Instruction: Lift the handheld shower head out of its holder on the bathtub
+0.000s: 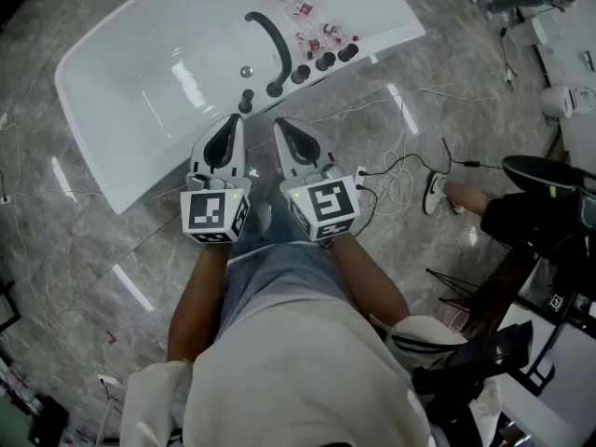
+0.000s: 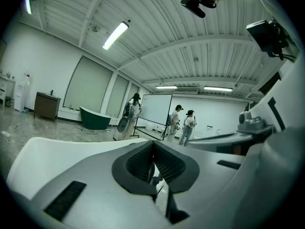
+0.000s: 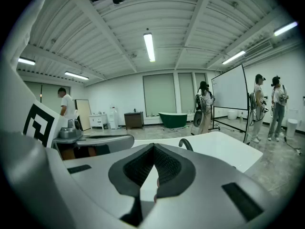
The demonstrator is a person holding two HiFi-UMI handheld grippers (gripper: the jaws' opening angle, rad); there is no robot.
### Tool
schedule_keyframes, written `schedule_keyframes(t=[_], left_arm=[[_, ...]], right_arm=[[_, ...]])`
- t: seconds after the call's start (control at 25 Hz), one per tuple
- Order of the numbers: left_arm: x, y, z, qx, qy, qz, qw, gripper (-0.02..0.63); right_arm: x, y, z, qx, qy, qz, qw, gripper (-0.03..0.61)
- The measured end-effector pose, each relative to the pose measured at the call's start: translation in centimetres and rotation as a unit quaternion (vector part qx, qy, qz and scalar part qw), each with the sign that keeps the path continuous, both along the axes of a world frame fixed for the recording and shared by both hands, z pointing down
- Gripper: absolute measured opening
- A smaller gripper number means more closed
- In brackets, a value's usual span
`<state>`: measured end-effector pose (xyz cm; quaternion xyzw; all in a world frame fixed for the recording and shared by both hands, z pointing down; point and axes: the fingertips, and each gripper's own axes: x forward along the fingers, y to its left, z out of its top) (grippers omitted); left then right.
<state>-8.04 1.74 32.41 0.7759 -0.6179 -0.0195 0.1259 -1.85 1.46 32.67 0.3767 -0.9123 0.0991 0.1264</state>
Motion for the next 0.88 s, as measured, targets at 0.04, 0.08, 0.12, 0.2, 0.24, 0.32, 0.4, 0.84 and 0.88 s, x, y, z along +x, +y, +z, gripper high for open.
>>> schedule_keyframes(t=[0.04, 0.08, 0.12, 0.2, 0.24, 0.32, 0.4, 0.84, 0.88], left_arm=[[0.0, -0.4, 0.4, 0.002, -0.001, 0.0, 1.0, 0.018], [-0.1, -0.8, 0.9, 0.004, -0.002, 0.0, 1.0, 0.018], [-0.1, -1.2, 1.4, 0.005, -0.004, -0.002, 1.0, 0.018], [-0.5, -2.0, 2.5, 0.007, -0.006, -0.008, 0.9999, 0.018], [-0.7, -2.6, 3.1, 0.008, -0.006, -0.011, 0.9999, 0.018], [-1.1, -3.7, 4.7, 0.007, -0.007, -0.017, 0.9998, 0.018], [-1.4, -4.8, 6.5, 0.003, -0.011, -0.017, 0.9998, 0.018], [-1.9, -10.6, 29.4, -0.095, -0.028, 0.0, 0.9951, 0.184], [-1.8, -11.7, 31.6, -0.105, -0.038, 0.0, 0.9937, 0.184]], right_arm=[[-0.1, -0.4, 0.3, 0.002, -0.001, 0.0, 1.0, 0.017], [-0.2, -0.9, 0.5, 0.004, -0.001, -0.001, 1.0, 0.017], [-0.3, -1.4, 0.9, 0.007, -0.001, -0.001, 1.0, 0.017], [-0.4, -2.3, 1.8, 0.013, -0.001, -0.002, 1.0, 0.017], [-0.5, -2.8, 2.4, 0.016, -0.001, -0.002, 1.0, 0.017], [-0.8, -3.9, 3.8, 0.02, 0.003, -0.002, 1.0, 0.017], [-1.2, -4.8, 5.4, 0.017, 0.006, -0.001, 1.0, 0.017], [-2.1, -8.3, 16.1, -0.003, 0.026, 0.032, 0.999, 0.018], [-2.2, -8.9, 17.4, -0.008, 0.029, 0.032, 0.999, 0.018]])
